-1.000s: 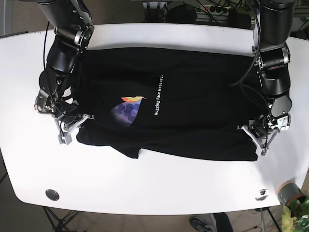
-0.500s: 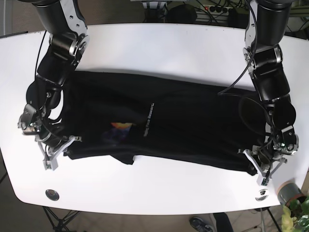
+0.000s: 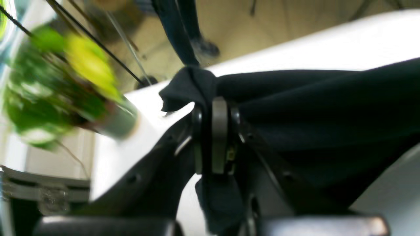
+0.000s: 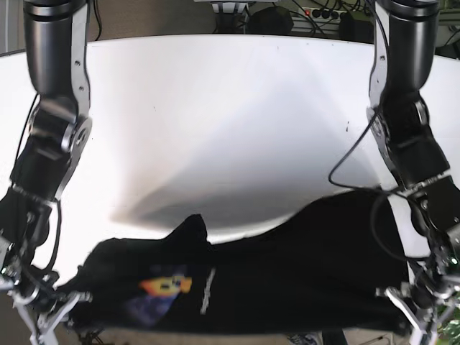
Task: Fold the T-shirt properly
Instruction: 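Lift the shirt with both grippers and flip it over onto itself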
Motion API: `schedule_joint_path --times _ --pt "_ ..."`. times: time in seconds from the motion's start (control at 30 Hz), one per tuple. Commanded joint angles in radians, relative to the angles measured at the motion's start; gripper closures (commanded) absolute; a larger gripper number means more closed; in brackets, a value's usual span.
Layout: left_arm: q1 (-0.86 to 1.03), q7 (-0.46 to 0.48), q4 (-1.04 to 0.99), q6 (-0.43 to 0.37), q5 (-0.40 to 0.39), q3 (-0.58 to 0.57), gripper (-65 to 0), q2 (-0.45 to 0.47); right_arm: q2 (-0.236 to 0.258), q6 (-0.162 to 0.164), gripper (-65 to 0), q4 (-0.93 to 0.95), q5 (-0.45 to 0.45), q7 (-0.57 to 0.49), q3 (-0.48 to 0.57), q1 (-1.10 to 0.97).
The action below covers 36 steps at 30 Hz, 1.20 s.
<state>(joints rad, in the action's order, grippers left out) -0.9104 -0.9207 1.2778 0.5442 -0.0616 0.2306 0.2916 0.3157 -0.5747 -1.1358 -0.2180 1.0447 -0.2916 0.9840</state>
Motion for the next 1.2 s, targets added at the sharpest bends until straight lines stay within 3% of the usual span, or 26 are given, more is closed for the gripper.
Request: schedule_joint_path --times 0.0,0.23,0.43,0.8,0.87,0.97,1.17 --pt "-0.095 0.032 0.018 -0.011 0.004 0.005 0.0 0.044 0.036 0.011 -2.1 0.010 0.002 -0.017 0.027 0.117" --pt "-0.238 0.030 0.024 -0.011 0.003 0.003 0.0 0.087 0.059 0.009 -2.1 0.012 0.001 0.076 0.058 0.298" --pt "-0.214 0.030 0.049 -0.008 -0.002 0.033 0.0 0.100 0.059 0.009 -2.1 0.012 0.001 0.122 0.055 0.299" --pt "0.139 0.032 0.198 -0.003 -0.005 0.149 0.0 0.091 0.030 0.009 -2.2 -0.238 0.001 0.162 -0.067 -0.058" --pt "0.198 0.033 0.211 -0.003 -0.005 0.164 0.0 0.080 0.010 -0.008 -2.2 -0.281 -0.002 0.165 -0.110 -0.133" --pt "0.285 0.033 0.250 -0.002 -0.005 0.204 0.0 0.064 -0.023 -0.029 -2.2 -0.344 -0.047 0.187 -0.160 -0.241" --pt "0.494 0.033 0.328 -0.002 -0.005 0.260 0.0 0.054 -0.068 -0.031 -2.2 -0.436 -0.143 0.191 -0.249 -0.488"
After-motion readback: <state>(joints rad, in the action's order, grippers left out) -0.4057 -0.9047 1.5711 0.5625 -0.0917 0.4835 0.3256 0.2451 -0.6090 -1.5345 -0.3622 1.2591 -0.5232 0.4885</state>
